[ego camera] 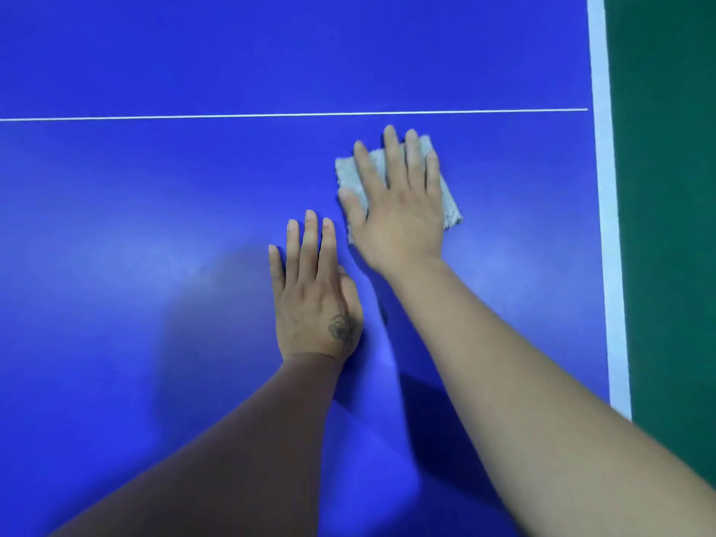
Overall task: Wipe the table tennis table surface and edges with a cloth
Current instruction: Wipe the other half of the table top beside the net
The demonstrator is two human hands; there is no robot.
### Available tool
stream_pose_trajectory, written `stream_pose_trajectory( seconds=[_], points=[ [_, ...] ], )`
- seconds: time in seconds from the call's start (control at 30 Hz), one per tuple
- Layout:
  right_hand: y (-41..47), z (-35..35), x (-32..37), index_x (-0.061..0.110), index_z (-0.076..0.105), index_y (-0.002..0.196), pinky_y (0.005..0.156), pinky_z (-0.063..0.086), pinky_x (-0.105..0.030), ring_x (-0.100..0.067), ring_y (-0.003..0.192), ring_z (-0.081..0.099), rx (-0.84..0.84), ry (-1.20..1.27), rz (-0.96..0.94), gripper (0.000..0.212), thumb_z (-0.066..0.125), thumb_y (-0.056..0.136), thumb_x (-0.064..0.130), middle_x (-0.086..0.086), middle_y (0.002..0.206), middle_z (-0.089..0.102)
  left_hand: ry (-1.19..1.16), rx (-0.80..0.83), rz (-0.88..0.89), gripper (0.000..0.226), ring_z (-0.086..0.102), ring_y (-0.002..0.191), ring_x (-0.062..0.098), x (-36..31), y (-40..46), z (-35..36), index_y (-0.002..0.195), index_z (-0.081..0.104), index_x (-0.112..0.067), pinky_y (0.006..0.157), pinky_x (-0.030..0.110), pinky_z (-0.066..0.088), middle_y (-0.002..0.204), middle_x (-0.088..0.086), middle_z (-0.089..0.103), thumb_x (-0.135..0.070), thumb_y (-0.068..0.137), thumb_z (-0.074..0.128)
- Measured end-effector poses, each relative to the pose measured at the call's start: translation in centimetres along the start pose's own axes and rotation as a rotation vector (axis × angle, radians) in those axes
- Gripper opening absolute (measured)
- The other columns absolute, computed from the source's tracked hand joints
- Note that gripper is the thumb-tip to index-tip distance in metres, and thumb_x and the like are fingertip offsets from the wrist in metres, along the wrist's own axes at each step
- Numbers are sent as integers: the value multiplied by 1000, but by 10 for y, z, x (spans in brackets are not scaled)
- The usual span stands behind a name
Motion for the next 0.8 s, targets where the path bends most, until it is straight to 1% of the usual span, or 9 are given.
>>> stream_pose_trajectory(
  seconds=[0.13, 0.2, 0.27, 0.37, 0.47, 0.57, 0.63, 0.73, 0.8],
  points=[
    [-66, -2, -17, 29, 34, 165, 130, 11, -54, -33, 163, 11, -1, -17, -36, 61, 34, 110, 55, -9, 175, 21, 3, 10, 5, 72, 12, 166, 28, 1, 0, 0, 168, 29, -10, 133, 56, 11, 178, 7, 22, -22, 97, 28],
    [-88, -9, -43, 29, 36, 165, 130, 11, -55, -32, 163, 13, -8, -21, 2, 63, 37, 108, 57, -7, 175, 21, 1, 11, 5, 72, 12, 166, 27, 0, 0, 0, 169, 28, -11, 133, 56, 12, 178, 6, 21, -22, 97, 28],
    [-97, -19, -74, 28, 35, 165, 131, 9, -56, -32, 163, 13, -18, -40, 69, 65, 37, 108, 59, -8, 176, 20, 2, 13, 4, 72, 12, 166, 27, 0, 1, 0, 169, 28, -12, 132, 57, 13, 178, 6, 22, -22, 97, 27],
    [-82, -31, -116, 28, 30, 167, 131, 6, -58, -33, 163, 10, -28, -92, 189, 67, 29, 108, 61, -9, 176, 17, -1, 16, -3, 72, 11, 166, 27, 0, 0, 0, 169, 28, -12, 132, 57, 13, 178, 5, 21, -22, 97, 26],
    [-37, -33, -135, 29, 23, 168, 131, 2, -59, -33, 164, 5, -31, -90, 292, 70, 20, 108, 62, -10, 177, 13, -3, 27, -4, 72, 9, 167, 26, 0, -1, 1, 169, 26, -13, 133, 57, 12, 179, 4, 18, -23, 98, 26],
    [17, -30, -132, 31, 17, 169, 131, -2, -58, -34, 164, -2, -34, -73, 367, 72, 15, 105, 64, -10, 177, 7, 1, 28, -3, 72, 9, 167, 26, 0, 0, 2, 169, 26, -13, 133, 56, 12, 179, 4, 18, -23, 98, 26],
    [44, -25, -116, 31, 16, 170, 130, -3, -59, -35, 164, -3, -21, -65, 359, 73, 16, 104, 63, -11, 178, 5, -6, 23, 0, 72, 10, 166, 27, 0, -1, 1, 169, 27, -13, 133, 56, 11, 178, 5, 19, -24, 98, 25],
    [59, -14, -68, 31, 19, 169, 130, -2, -60, -36, 164, -1, 15, -53, 222, 73, 20, 104, 63, -13, 177, 6, -2, 16, 11, 72, 12, 166, 28, -1, -1, 1, 169, 28, -11, 133, 56, 11, 178, 6, 21, -24, 97, 26],
    [47, -6, -35, 30, 25, 168, 130, 1, -61, -37, 164, 3, 16, -44, 93, 72, 22, 104, 62, -13, 177, 11, -10, 19, 8, 72, 12, 166, 28, 0, -1, 2, 169, 26, -8, 133, 57, 12, 178, 7, 21, -24, 98, 26]
  ],
)
Point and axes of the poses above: each hand's wrist, its own y-axis towards the middle knuckle, its own z-axis out of the palm, x = y × z, the point moved 5 cm from there along y, towards the middle knuckle
